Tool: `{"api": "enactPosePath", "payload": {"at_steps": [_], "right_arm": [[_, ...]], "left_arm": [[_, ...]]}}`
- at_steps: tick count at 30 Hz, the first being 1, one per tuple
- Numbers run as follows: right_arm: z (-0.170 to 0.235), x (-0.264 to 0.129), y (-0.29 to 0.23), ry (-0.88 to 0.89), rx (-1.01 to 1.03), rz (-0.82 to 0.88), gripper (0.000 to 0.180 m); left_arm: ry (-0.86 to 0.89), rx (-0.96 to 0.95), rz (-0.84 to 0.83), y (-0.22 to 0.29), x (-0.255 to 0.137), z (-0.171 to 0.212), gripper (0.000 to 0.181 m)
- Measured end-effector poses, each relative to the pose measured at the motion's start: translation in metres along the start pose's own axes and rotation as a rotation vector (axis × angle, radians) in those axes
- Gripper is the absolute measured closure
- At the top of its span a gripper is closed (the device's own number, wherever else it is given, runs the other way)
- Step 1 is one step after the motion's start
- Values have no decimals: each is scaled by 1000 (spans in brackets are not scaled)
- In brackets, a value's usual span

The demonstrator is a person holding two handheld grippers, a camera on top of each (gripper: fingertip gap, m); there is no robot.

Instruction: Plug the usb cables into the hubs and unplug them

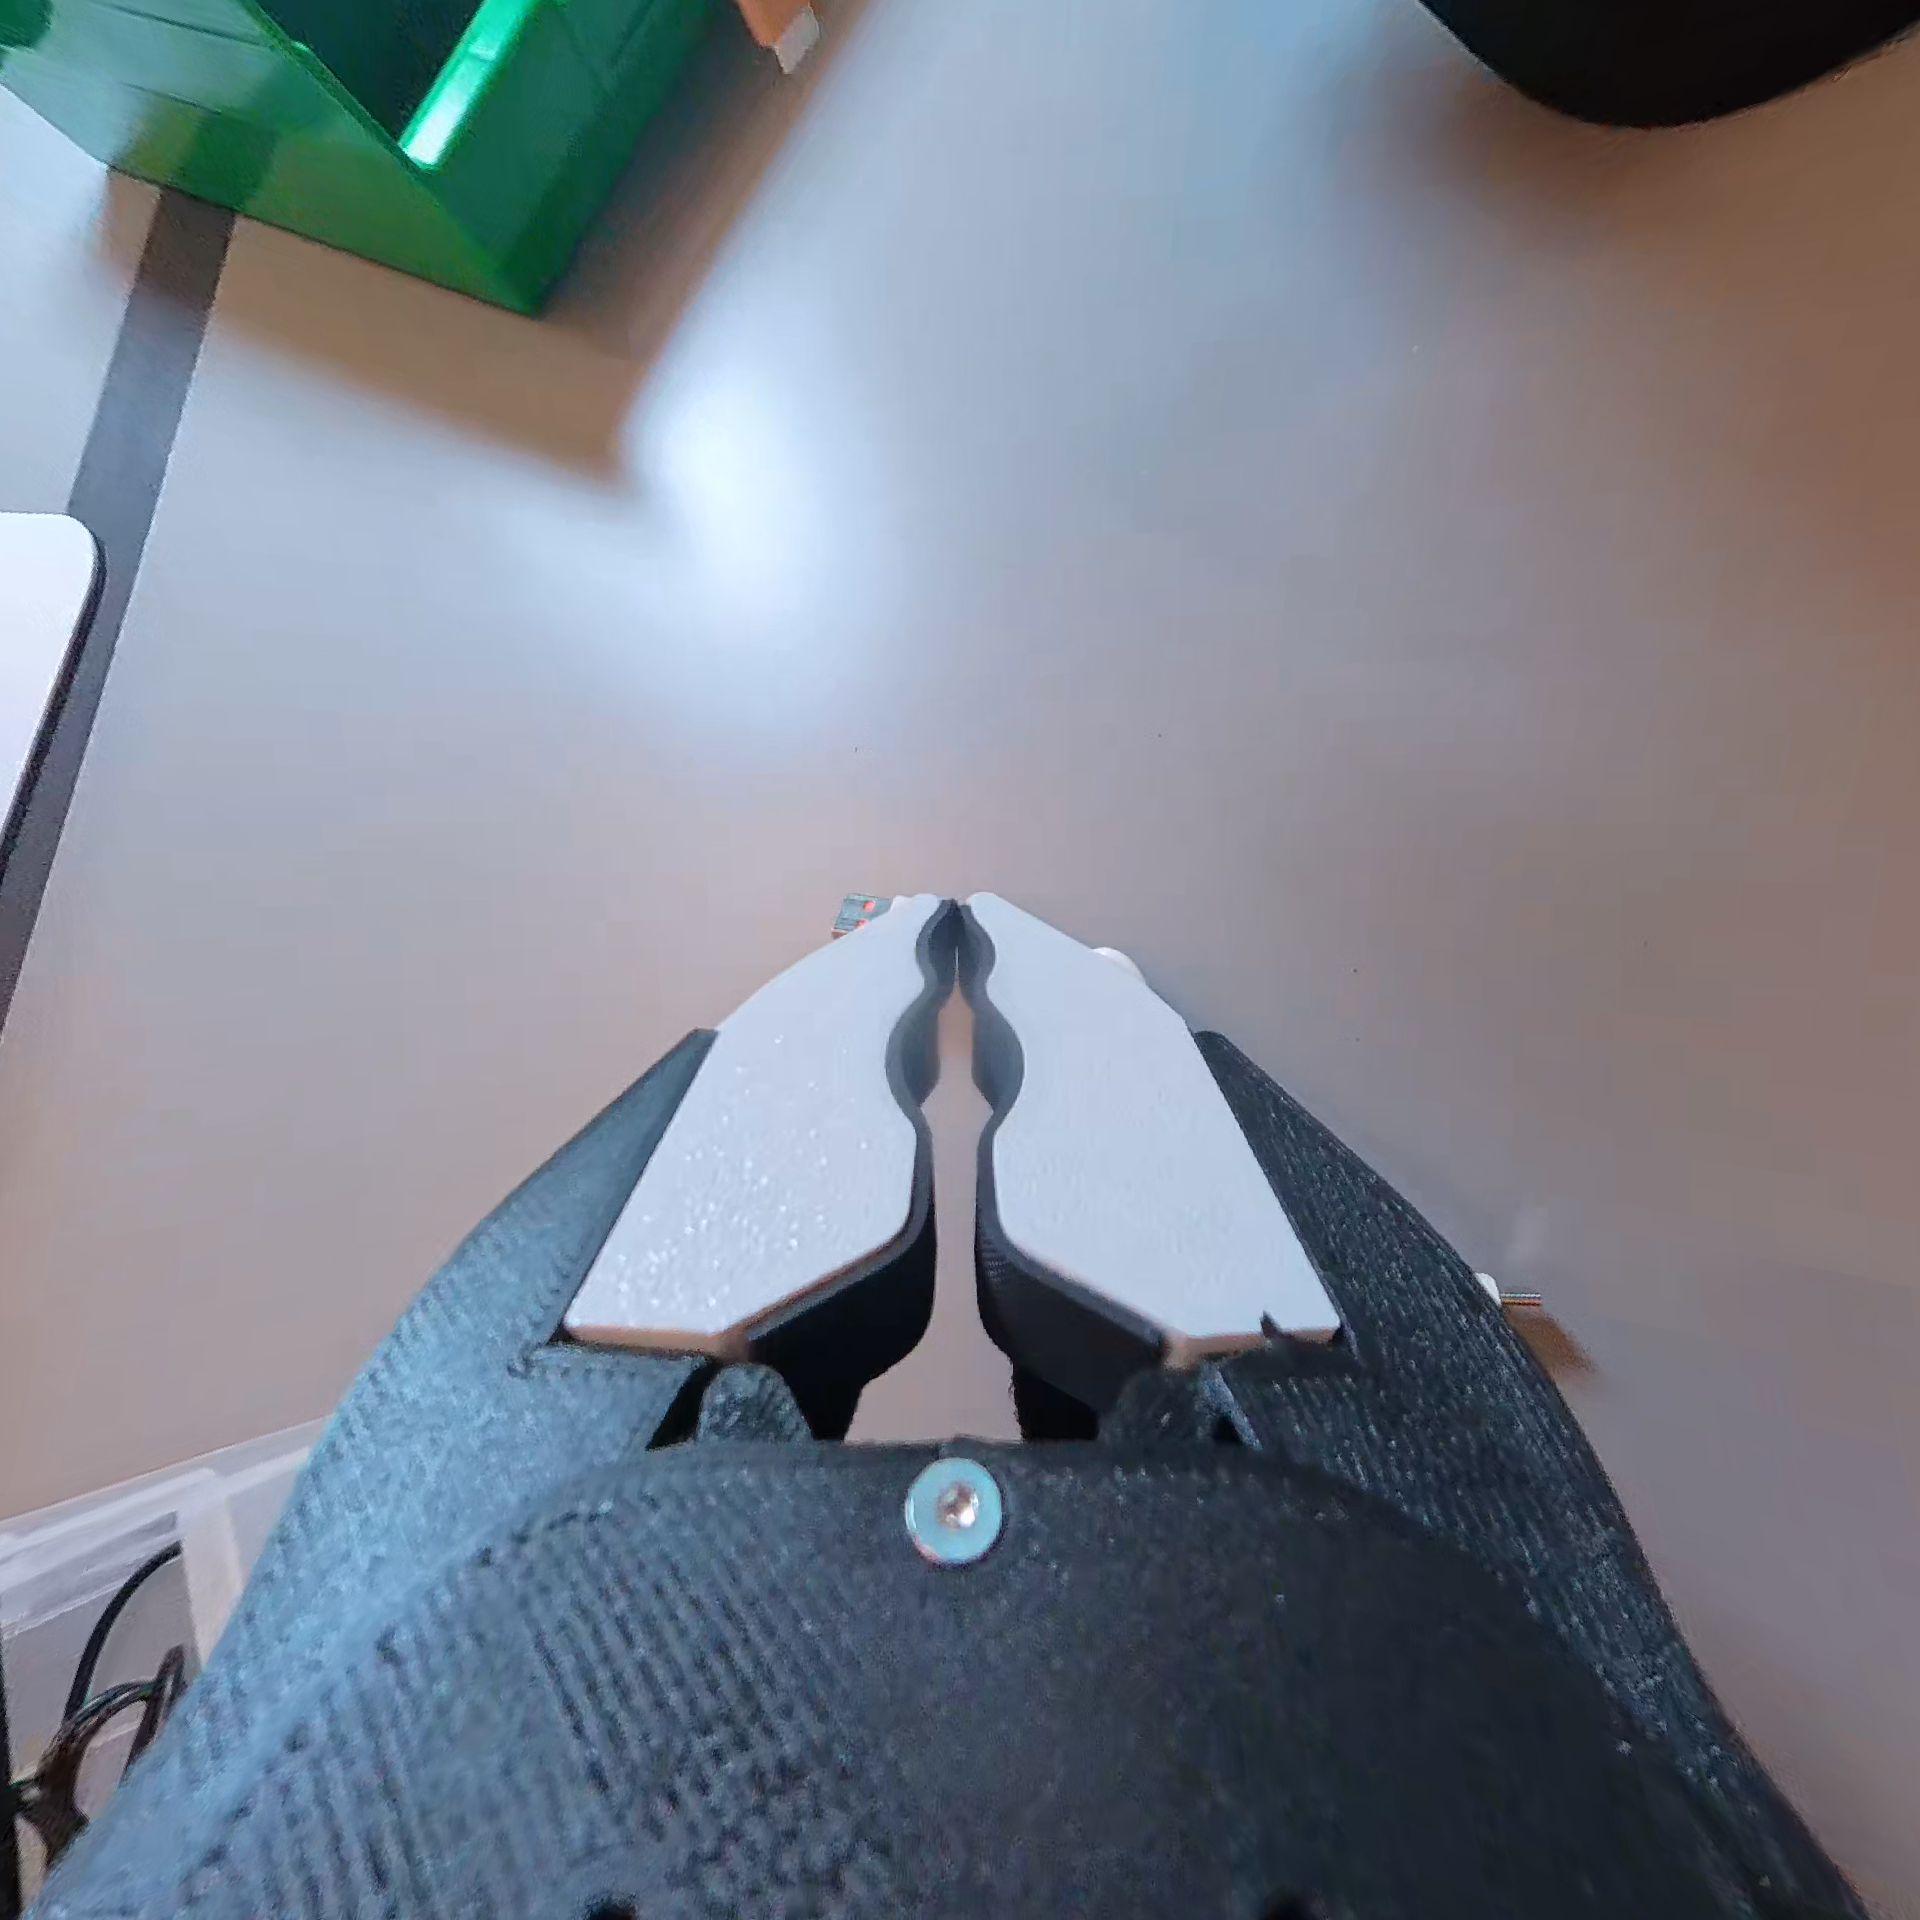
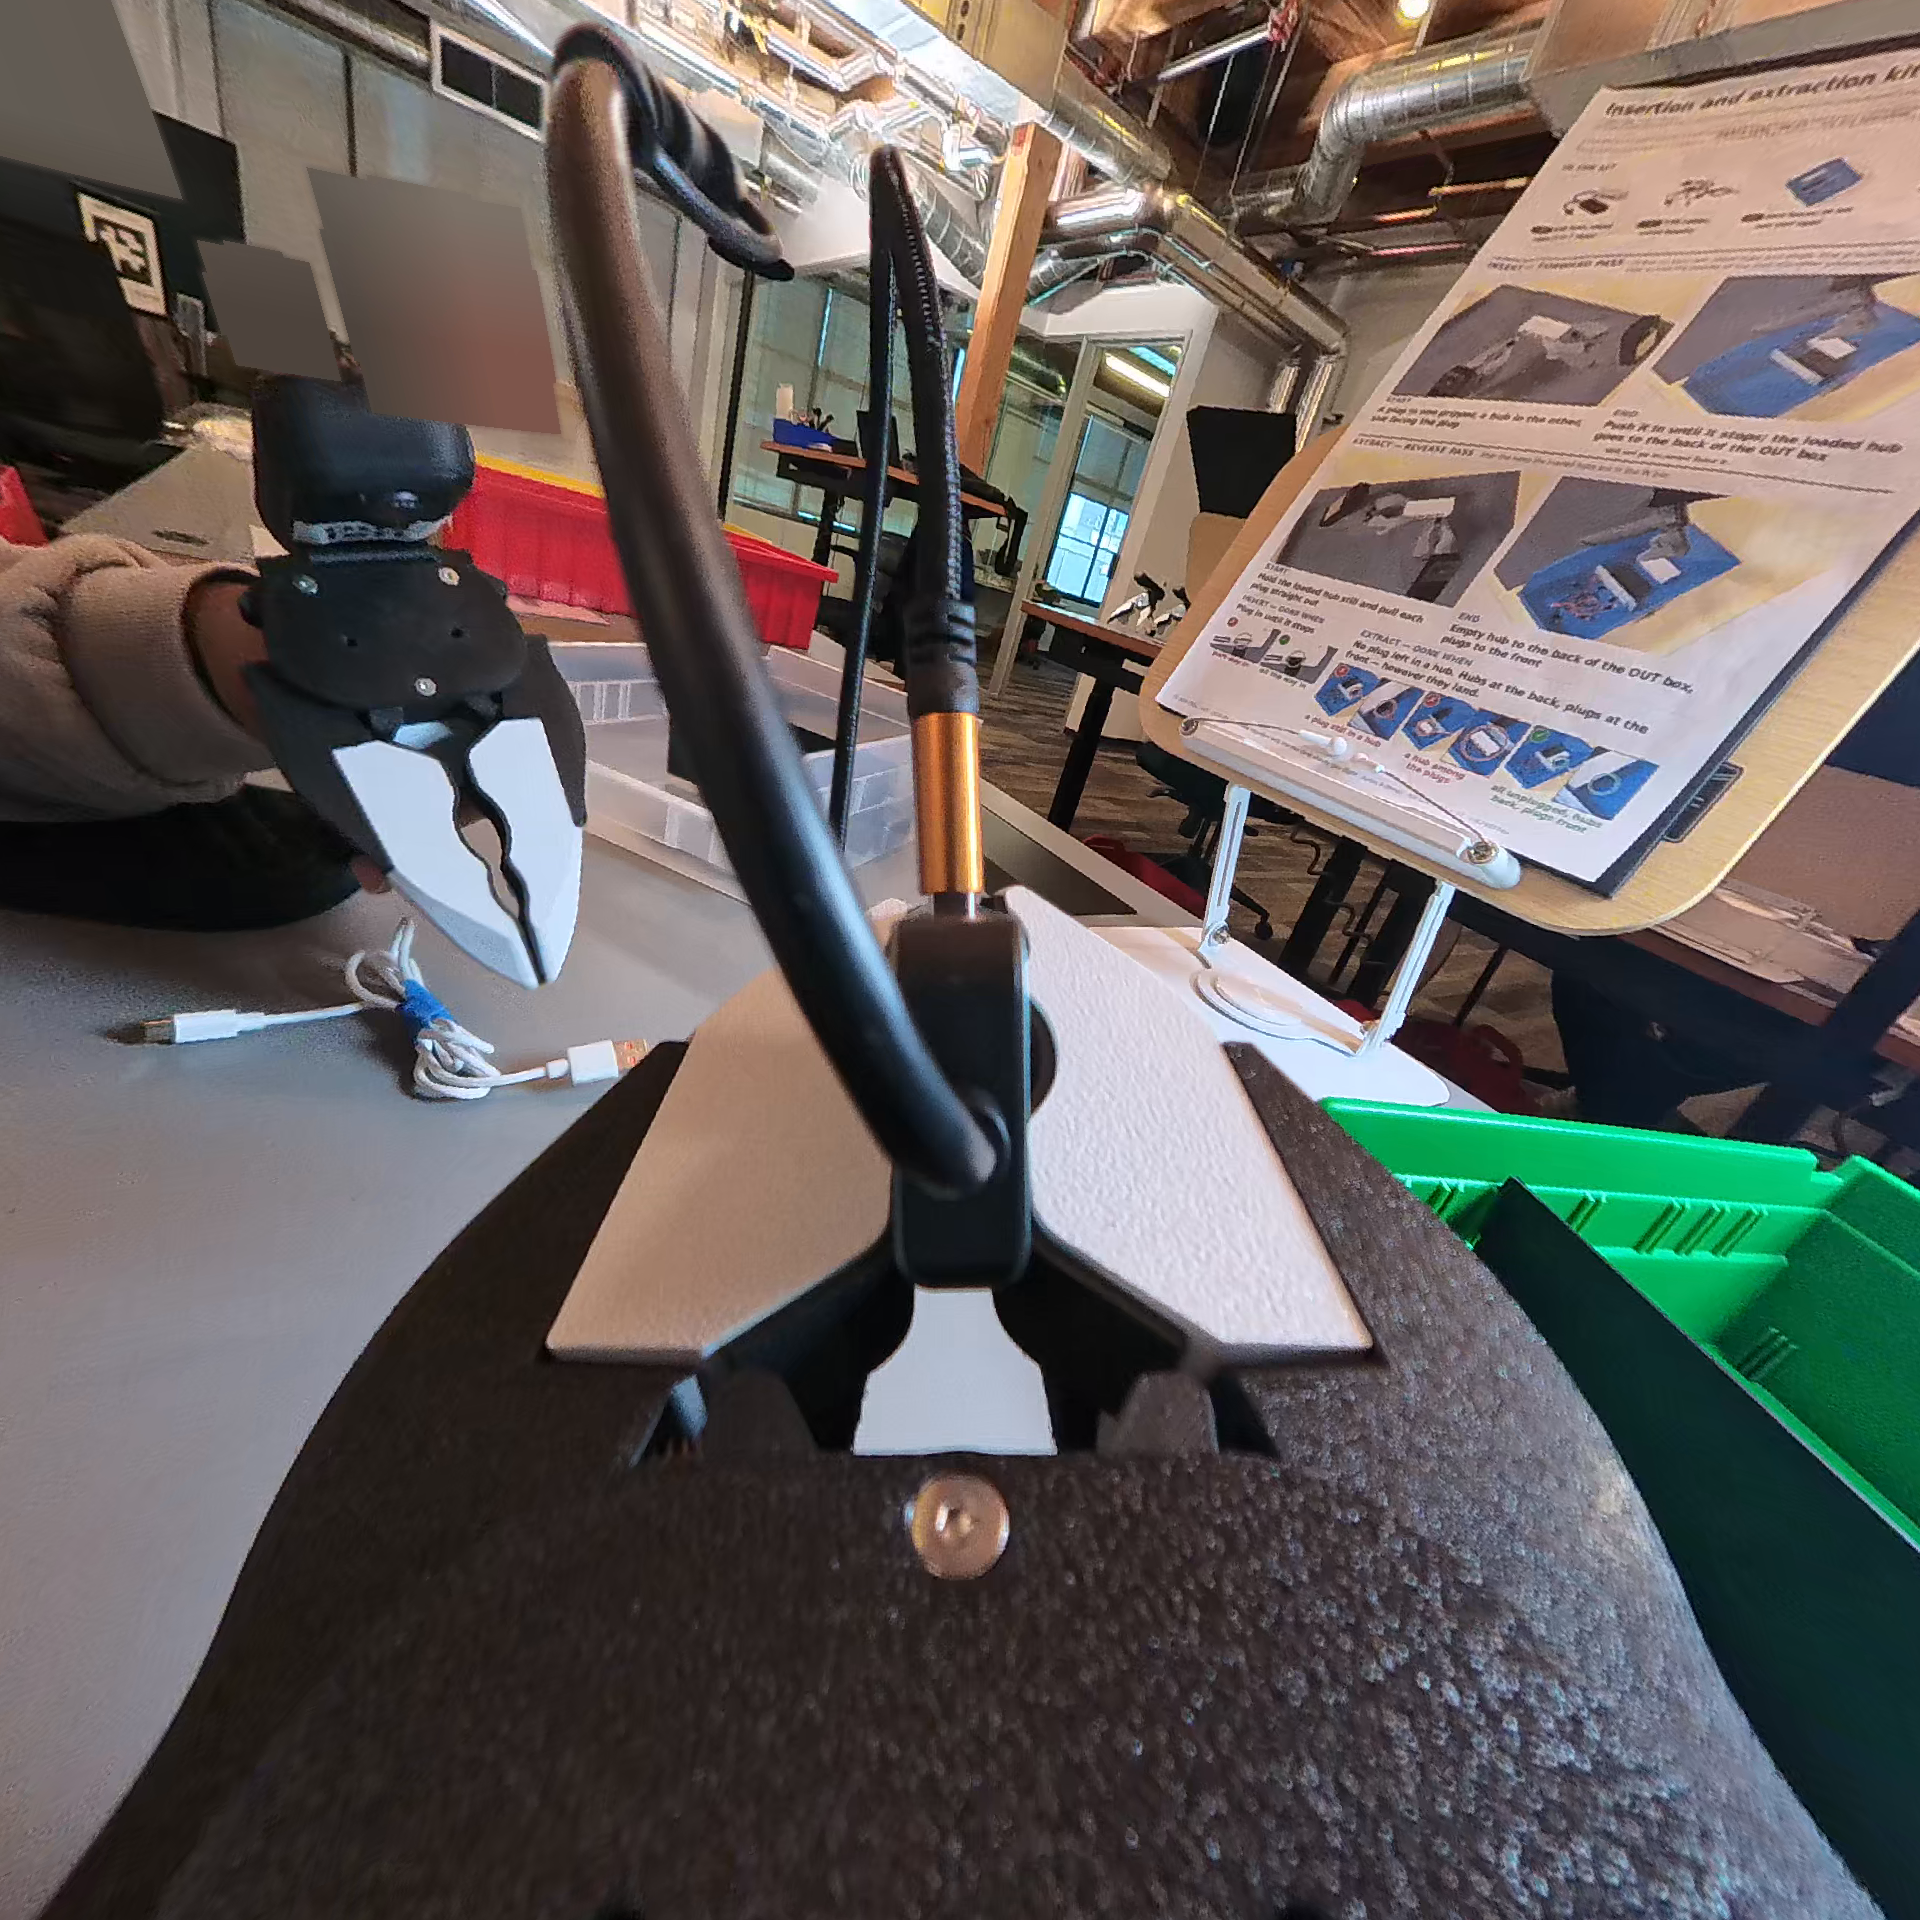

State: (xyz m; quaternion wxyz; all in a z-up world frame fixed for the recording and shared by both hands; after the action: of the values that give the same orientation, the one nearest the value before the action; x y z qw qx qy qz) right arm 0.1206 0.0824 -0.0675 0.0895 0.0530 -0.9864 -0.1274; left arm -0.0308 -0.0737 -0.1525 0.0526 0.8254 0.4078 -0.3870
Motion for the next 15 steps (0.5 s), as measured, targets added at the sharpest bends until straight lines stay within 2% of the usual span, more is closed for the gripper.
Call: {"api": "enactPosePath", "payload": {"at_steps": [2, 3, 4, 6, 7, 9, 12, 15], "right_arm": [[1, 0, 1, -5, 1, 1, 169], [1, 0, 1, -5, 2, 0, 169], [1, 0, 0, -5, 3, -1, 169], [1, 1, 0, -5, 1, -2, 169], [1, 1, -1, -6, 0, -3, 169], [2, 1, -1, -9, -2, -5, 169], [2, 1, -1, -11, -3, -8, 167], [2, 0, 0, -15, -5, -8, 169]], "left_arm": [[15, -27, 36, 3, 0, 1, 176], [10, -53, 79, 8, 2, 2, 155], [-16, -77, 126, 13, 6, 6, 142], [-111, -67, 169, 22, 18, 19, 130], [-159, -38, 173, 25, 23, 26, 130], [-137, -33, 204, 30, 25, 22, 159], [-183, 12, 155, 24, 24, 27, 163], [-87, -37, 164, 19, 14, 14, 167]]}}
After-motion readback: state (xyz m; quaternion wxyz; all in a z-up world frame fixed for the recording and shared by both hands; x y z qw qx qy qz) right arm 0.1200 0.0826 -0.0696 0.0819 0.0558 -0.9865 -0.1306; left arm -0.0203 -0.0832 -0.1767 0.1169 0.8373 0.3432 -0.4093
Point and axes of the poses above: each gripper's, where its closed fingertips meet, x out along the fingers, z out of its underside, y = z × x across the jaws, the point moved 4 cm from there along -x, back along the fingers, and after that the axes turned 3 degrees about y, right-handed, at the moved point
